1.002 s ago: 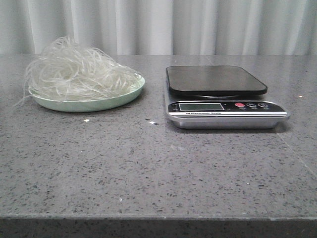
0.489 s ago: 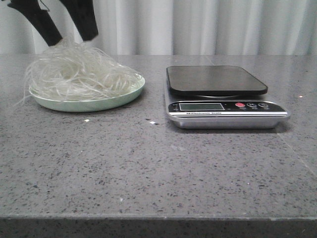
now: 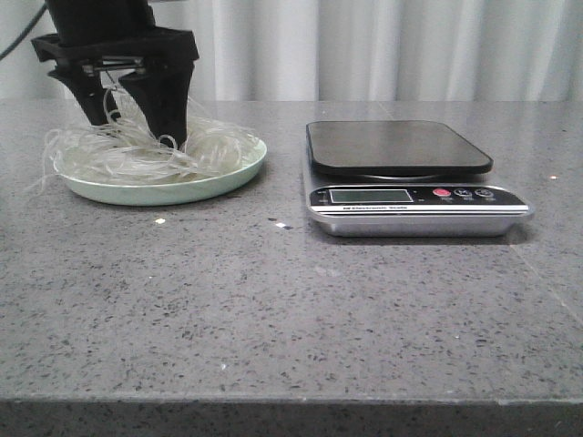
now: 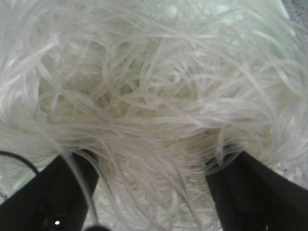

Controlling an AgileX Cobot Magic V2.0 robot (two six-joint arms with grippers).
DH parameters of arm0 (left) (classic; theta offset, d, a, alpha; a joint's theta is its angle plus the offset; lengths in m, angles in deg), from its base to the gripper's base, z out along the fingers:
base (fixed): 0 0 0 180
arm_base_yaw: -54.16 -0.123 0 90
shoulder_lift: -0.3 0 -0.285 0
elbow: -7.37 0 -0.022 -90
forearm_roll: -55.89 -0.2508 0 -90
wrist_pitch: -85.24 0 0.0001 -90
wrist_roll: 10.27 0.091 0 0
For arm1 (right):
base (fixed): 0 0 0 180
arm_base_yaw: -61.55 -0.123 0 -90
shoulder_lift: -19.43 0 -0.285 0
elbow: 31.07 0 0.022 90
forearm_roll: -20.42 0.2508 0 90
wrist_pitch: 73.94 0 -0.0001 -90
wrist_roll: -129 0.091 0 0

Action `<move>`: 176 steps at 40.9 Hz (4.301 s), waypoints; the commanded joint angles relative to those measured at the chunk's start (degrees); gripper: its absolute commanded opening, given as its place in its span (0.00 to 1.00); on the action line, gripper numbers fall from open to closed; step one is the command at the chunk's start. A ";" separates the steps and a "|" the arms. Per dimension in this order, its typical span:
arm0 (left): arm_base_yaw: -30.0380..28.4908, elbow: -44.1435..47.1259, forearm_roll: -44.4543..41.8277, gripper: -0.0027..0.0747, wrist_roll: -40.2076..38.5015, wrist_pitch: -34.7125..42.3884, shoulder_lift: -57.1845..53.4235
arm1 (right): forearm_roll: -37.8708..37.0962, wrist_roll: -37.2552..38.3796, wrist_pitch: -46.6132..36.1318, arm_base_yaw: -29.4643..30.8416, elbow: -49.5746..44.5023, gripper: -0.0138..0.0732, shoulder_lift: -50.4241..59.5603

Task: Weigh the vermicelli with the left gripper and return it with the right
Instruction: 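Lower the left gripper onto the vermicelli pile and close it, then lift the vermicelli with the left gripper and carry it over the scale, then lower the vermicelli onto the scale, open the left gripper, withdraw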

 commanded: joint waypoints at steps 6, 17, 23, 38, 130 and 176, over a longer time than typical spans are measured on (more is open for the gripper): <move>0.32 -1.60 0.35 0.37 0.14 1.42 -1.37 | -0.87 -0.21 -4.75 -0.06 0.45 0.33 0.99; 0.32 -1.60 0.35 0.22 0.14 1.42 -1.37 | -0.87 -0.21 -4.75 -0.06 0.45 0.33 0.99; 0.32 -3.32 0.21 0.22 0.14 -0.29 -1.37 | -0.87 -0.21 -4.75 -0.06 0.45 0.33 0.99; 0.32 -16.91 0.19 0.22 -0.33 -3.30 -2.80 | -0.87 -0.21 -4.75 -0.06 0.45 0.33 0.99; 19.02 -42.47 4.69 0.35 -0.33 -3.28 15.65 | -0.87 -0.21 -4.75 -0.06 0.45 0.33 0.99; 7.77 -33.03 -0.69 0.74 -1.87 -3.28 -5.23 | -0.87 -0.21 -4.75 -0.06 0.45 0.33 0.99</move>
